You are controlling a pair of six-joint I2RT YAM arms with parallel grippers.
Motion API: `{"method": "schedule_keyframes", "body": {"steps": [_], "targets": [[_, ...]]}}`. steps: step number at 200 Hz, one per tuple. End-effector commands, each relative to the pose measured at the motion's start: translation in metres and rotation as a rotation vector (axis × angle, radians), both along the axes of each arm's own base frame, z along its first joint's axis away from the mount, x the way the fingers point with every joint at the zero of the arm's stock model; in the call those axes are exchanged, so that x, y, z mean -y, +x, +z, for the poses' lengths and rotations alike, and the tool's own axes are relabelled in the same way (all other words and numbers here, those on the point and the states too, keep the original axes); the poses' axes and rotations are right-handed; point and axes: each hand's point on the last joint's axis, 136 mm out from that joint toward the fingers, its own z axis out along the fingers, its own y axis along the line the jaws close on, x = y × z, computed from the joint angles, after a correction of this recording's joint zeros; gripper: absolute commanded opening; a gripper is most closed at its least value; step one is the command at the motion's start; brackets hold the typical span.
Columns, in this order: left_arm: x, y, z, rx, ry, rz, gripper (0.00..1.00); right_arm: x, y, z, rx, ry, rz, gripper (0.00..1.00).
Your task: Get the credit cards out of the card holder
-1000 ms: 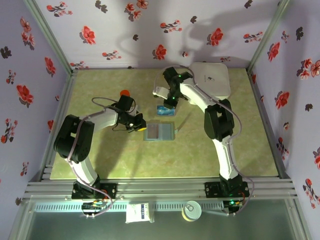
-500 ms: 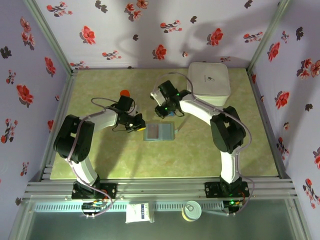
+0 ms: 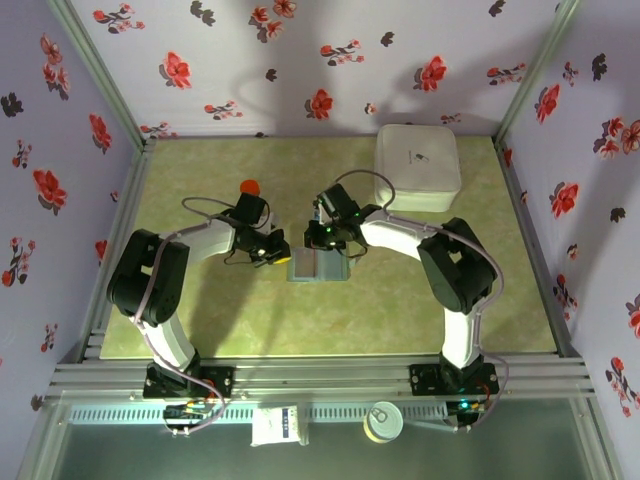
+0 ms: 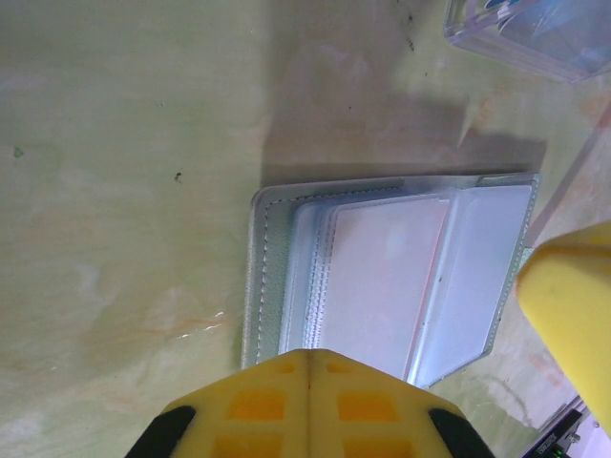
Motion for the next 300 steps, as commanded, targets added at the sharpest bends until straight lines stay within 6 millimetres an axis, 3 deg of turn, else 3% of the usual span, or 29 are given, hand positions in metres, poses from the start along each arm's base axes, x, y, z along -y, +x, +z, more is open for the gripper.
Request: {"method": "schedule_keyframes", "body": {"steps": [1,41,164,300], "targets": [[0.0,-0.002,-0.006,-0.017,-0.008,-0.007,0.01,-0.004,-0.008,0.013,-0.069,0.08,-0.058,0.13],[0.002,-0.004,-0.012,-0.041,-0.011,-0.012,0.0,-0.006,-0.018,0.003,-0.12,0.098,-0.052,0.2],[0.001,-0.009,-0.024,-0.081,0.014,-0.018,0.0,-0.001,-0.031,-0.013,-0.189,0.059,-0.045,0.22],[0.0,-0.009,-0.024,-0.078,0.023,-0.03,0.0,-0.002,-0.038,-0.026,-0.229,0.012,-0.029,0.21]]}}
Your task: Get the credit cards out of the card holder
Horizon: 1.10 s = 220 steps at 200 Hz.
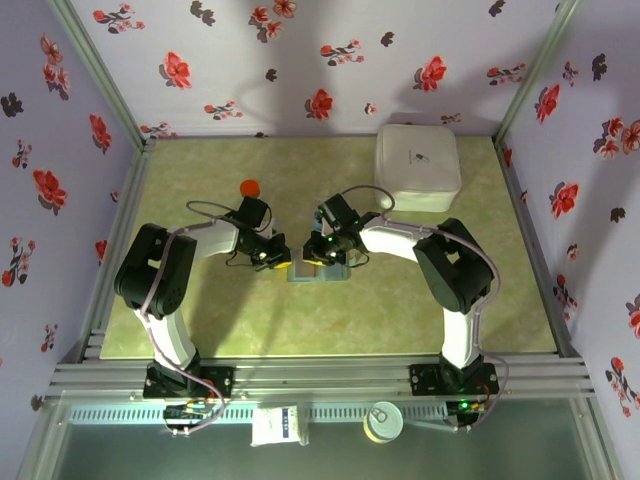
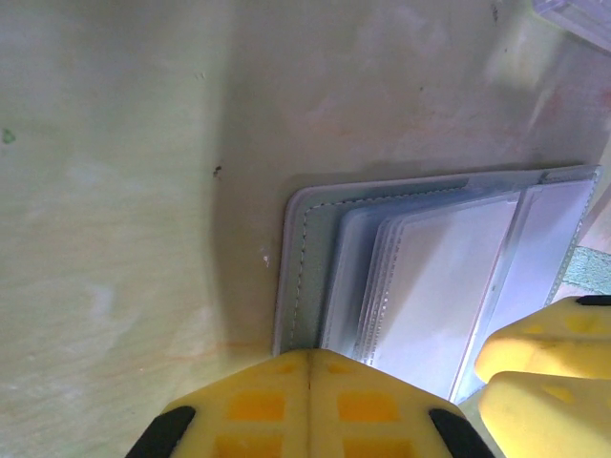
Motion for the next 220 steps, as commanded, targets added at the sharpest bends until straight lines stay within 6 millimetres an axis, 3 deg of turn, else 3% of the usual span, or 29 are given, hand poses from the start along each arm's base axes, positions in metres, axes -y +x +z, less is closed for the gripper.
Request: {"method": "schedule_keyframes", "body": {"steps": [1,220], "targets": [[0.0,-0.004,-0.005,-0.02,0.012,-0.022,0.0,-0.003,-0.003,-0.002,-0.02,-0.012,0.013,0.21],[0.0,-0.003,-0.002,-0.011,0.011,-0.027,0.0,0.013,-0.006,-0.013,-0.016,-0.108,0.017,0.2]]}}
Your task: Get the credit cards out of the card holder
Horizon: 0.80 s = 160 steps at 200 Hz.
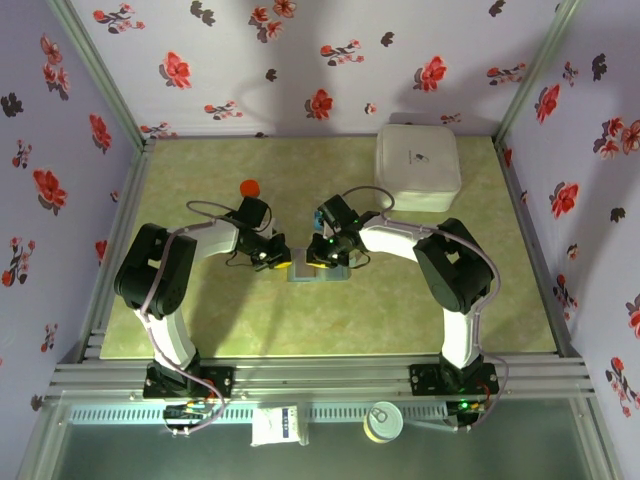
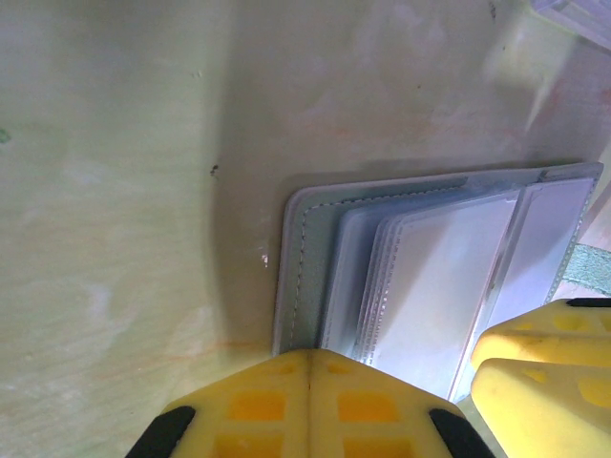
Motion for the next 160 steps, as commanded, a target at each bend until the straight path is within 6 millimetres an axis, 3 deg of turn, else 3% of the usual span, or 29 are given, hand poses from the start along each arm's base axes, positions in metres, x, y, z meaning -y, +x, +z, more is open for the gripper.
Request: {"method": "schedule_keyframes", "body": {"steps": [1,46,94,160], "targets": [[-0.001,-0.003,-0.003,-0.012,0.012,-0.023,0.0,0.002,0.0,-0.006,0.005,-0.041,0.016,0.2],[0.0,-0.004,-0.002,-0.013,0.011,-0.023,0.0,0.003,-0.001,-0.005,0.011,-0.041,0.016,0.17],[0.0,-0.004,-0.002,-0.013,0.011,-0.022,0.0,-0.014,0.002,0.011,0.029,0.074,0.019,0.15],[-0.001,-0.005,-0.002,-0.014,0.012,-0.024,0.0,-0.008,-0.003,-0.016,-0.031,0.014,0.017,0.16]]}}
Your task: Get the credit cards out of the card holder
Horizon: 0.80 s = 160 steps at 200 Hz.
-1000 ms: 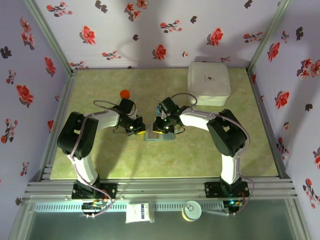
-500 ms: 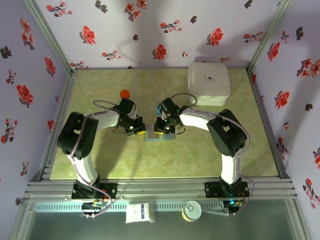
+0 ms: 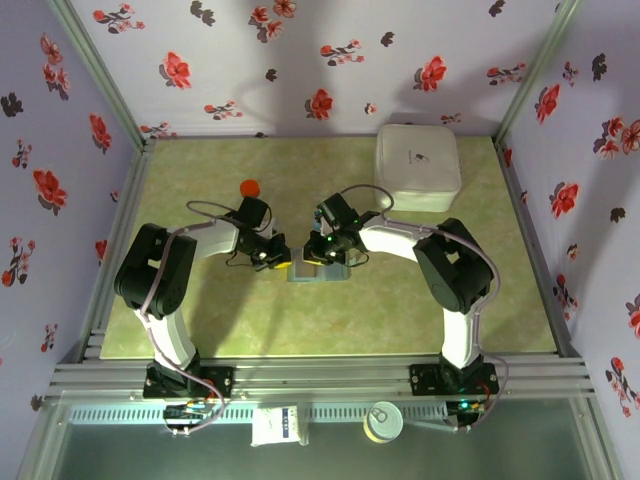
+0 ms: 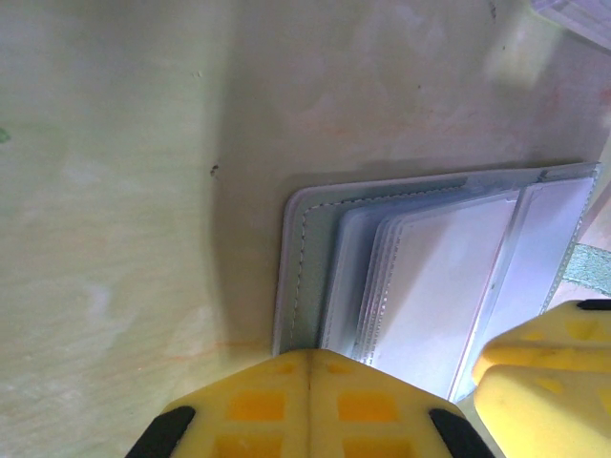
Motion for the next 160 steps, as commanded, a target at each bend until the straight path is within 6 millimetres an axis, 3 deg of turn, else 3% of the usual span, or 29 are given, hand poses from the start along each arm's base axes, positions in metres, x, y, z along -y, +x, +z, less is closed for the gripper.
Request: {"method": "schedule_keyframes", "body": {"steps": [1,69,160], "targets": [[-0.001,-0.004,-0.002,-0.014,0.012,-0.023,0.0,0.004,-0.008,-0.02,-0.054,-0.048,0.002,0.16],[-0.001,-0.004,-0.003,-0.014,0.015,-0.02,0.0,0.021,-0.006,-0.013,-0.007,-0.122,-0.01,0.17],[-0.001,-0.003,-0.002,-0.009,0.014,-0.02,0.0,0.027,-0.006,-0.012,-0.006,-0.112,-0.025,0.17]]}}
